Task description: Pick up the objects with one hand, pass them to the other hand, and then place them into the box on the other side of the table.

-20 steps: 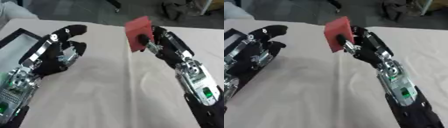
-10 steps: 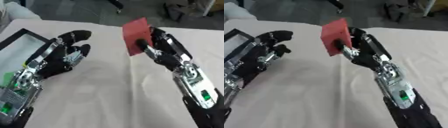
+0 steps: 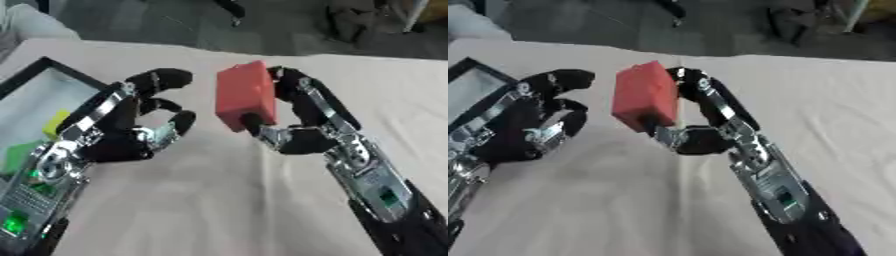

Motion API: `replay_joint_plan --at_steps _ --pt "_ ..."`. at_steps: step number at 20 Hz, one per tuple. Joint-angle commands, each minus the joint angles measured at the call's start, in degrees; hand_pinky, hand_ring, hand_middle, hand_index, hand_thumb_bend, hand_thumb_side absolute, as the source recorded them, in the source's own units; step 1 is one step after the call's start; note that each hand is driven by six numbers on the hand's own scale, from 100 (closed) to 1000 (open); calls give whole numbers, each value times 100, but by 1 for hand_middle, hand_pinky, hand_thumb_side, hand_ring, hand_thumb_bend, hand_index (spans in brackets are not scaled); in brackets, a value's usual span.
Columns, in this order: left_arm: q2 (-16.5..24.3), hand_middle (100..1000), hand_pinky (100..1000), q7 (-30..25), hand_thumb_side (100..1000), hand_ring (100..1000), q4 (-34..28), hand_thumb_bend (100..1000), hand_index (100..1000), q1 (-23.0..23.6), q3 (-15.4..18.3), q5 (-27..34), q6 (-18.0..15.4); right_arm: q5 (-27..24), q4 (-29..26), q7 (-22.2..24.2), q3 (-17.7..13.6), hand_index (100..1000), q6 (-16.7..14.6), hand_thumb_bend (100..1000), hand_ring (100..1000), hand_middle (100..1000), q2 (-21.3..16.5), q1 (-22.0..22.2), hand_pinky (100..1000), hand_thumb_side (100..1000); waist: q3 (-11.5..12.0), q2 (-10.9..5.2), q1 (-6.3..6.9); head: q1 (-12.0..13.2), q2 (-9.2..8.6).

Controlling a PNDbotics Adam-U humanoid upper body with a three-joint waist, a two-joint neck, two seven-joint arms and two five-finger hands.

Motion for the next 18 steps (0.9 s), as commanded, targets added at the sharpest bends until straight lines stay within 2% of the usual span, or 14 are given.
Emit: replay_joint_plan --at_steps 1,5,10,14,18 --pt "40 866 794 -89 350 944 -139 341 843 -99 -23 -174 -11 54 3 -121 52 458 -68 100 419 265 2 -96 615 277 3 -67 -9 -88 34" --pt "48 867 799 -200 332 946 -172 378 843 -101 -72 -389 -70 64 40 -156 143 457 -89 100 417 263 14 -110 615 278 2 -60 -5 -107 30" --pt "44 869 802 -284 333 947 -193 408 848 -107 -89 -643 -140 139 74 21 202 456 -84 100 416 261 25 -120 615 274 2 -65 -3 -87 26" --pt "46 869 800 -237 371 945 -160 449 883 -110 -112 -781 -100 123 86 114 225 455 -78 100 412 258 26 -124 613 284 2 -60 -2 -83 12" --pt "44 877 813 -140 400 954 -168 470 881 -120 -168 -905 -91 84 102 198 259 454 -67 100 409 256 28 -130 612 295 2 -55 -1 -75 6"
